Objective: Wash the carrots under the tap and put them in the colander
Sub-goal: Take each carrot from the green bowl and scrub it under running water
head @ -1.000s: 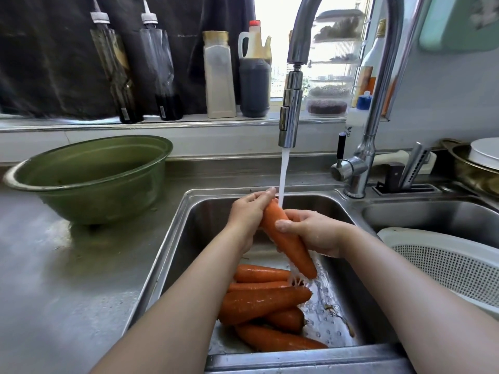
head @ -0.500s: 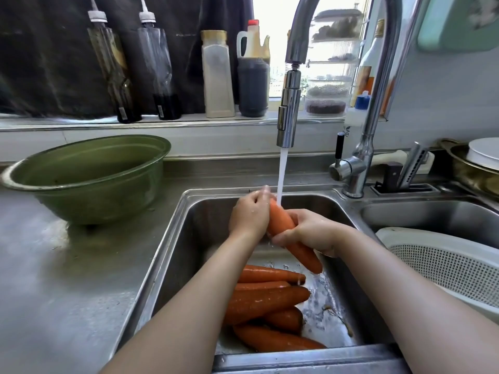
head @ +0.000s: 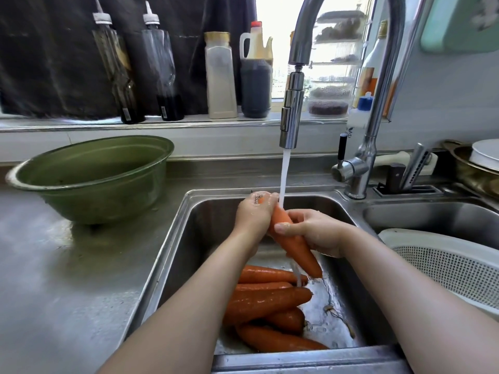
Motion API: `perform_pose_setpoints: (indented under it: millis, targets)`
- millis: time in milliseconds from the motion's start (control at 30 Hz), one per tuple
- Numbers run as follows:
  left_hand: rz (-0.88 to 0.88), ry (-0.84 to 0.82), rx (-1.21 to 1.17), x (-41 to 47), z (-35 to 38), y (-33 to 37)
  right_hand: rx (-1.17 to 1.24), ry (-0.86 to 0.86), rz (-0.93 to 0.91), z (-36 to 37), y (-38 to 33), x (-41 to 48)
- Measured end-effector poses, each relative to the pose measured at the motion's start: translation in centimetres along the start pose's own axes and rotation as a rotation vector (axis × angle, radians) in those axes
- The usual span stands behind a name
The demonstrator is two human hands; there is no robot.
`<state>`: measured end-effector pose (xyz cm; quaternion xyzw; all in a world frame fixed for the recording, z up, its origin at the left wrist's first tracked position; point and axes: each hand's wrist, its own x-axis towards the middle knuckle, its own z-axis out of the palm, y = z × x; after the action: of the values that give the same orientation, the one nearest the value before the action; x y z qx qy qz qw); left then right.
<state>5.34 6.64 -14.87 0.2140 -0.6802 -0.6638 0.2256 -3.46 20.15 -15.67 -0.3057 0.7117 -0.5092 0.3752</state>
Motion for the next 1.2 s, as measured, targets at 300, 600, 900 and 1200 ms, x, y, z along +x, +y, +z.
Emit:
perform_pose_setpoints:
  millis: [300, 600, 900, 1200]
  targets:
    - [-0.12, -0.371, -0.185, 0.4, -2.5, -0.1, 0.221, -0.043, 0.026, -0.3, -0.2, -0.6]
    - [-0.09, -0.222, -0.11, 0.6, -1.6, 0.0, 0.101, -0.051, 0.001, 0.2, -0.5, -0.6]
    - [-0.111, -0.253, -0.281, -0.2, -1.2, 0.4, 0.03, 0.005, 0.072, 1.0, -0.9, -0.6]
    - [-0.19, -0.418, -0.548, 0.3, -3.2, 0.6, 0.19, 0.007, 0.032, -0.3, -0.2, -0.6]
